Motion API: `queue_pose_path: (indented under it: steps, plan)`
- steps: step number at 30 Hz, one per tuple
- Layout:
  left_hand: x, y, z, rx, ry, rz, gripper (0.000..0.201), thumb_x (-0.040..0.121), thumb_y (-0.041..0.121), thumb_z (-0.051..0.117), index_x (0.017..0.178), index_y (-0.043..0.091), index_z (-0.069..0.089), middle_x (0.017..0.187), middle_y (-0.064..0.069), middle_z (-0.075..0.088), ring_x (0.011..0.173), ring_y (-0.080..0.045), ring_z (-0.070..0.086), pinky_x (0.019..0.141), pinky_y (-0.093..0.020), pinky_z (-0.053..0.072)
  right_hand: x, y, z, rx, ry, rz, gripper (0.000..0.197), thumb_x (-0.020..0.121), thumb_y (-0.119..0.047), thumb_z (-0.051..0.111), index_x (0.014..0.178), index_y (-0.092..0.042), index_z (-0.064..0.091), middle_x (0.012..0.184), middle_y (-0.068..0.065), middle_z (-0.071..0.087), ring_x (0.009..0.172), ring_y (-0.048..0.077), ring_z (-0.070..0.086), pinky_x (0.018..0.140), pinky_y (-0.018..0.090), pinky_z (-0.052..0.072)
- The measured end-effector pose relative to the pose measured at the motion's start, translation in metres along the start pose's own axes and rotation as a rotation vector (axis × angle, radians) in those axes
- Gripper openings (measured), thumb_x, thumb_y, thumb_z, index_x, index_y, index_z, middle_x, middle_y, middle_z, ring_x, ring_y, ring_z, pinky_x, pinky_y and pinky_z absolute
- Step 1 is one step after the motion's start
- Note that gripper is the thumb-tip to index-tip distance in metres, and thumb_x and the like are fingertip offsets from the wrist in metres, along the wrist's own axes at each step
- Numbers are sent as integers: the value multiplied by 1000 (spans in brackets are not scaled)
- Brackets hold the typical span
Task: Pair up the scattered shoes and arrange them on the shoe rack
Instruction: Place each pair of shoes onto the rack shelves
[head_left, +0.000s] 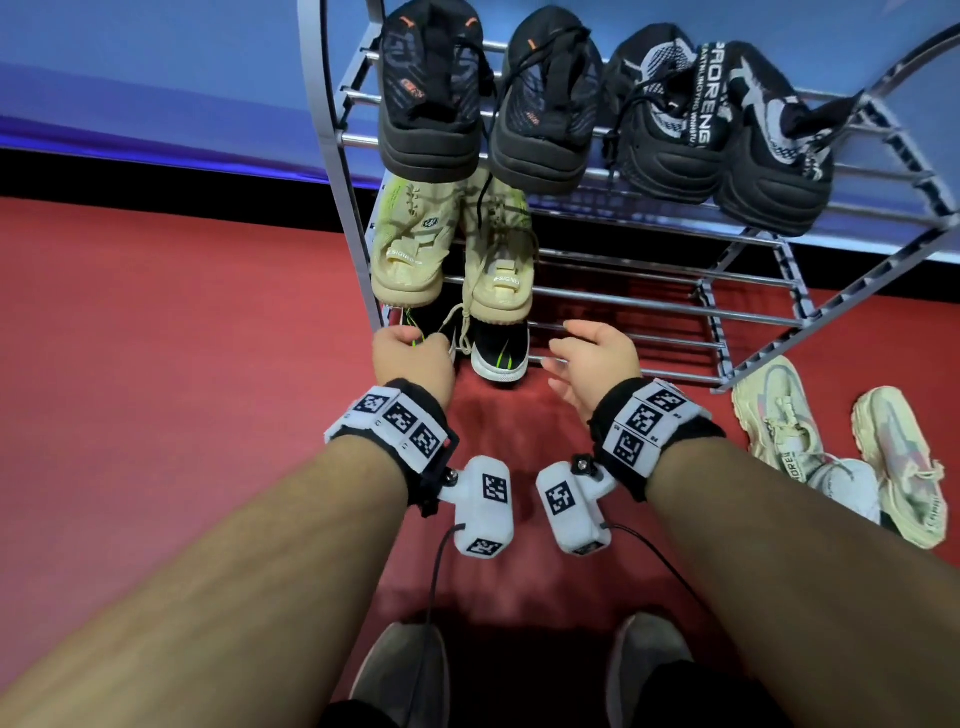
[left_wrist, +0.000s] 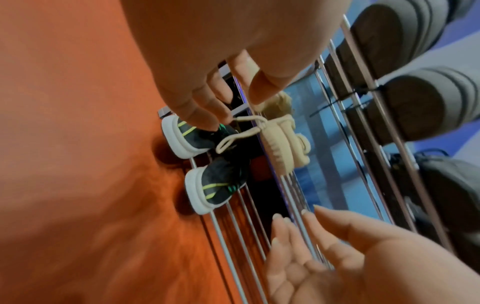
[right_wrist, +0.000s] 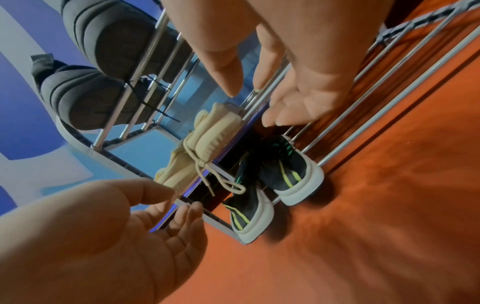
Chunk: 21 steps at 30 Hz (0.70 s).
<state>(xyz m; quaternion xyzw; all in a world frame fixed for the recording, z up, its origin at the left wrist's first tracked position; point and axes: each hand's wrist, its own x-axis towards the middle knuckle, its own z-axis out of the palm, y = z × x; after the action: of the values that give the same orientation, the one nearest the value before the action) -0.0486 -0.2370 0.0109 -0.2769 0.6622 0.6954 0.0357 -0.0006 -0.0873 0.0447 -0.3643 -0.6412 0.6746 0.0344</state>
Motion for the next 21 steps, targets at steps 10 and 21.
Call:
queue_pose_path:
  steps: [10, 21]
  plan:
    - [-81, -32, 52, 196, -346, 8, 7, 65, 17, 55, 71, 22, 54, 67, -4, 57, 66, -24, 59, 62, -35, 48, 5, 29, -93, -138, 143, -26, 27, 87, -3, 59, 113, -11, 63, 84, 5, 65, 68, 15, 64, 57, 30, 52]
    - [-137, -70, 126, 292, -523, 31, 13, 82, 6, 55, 78, 18, 55, 72, -3, 58, 69, -23, 61, 60, -30, 45, 31, 68, -200, -239, 324, 35, 25, 76, -12, 62, 95, -27, 65, 85, 9, 72, 74, 24, 70, 73, 40, 59]
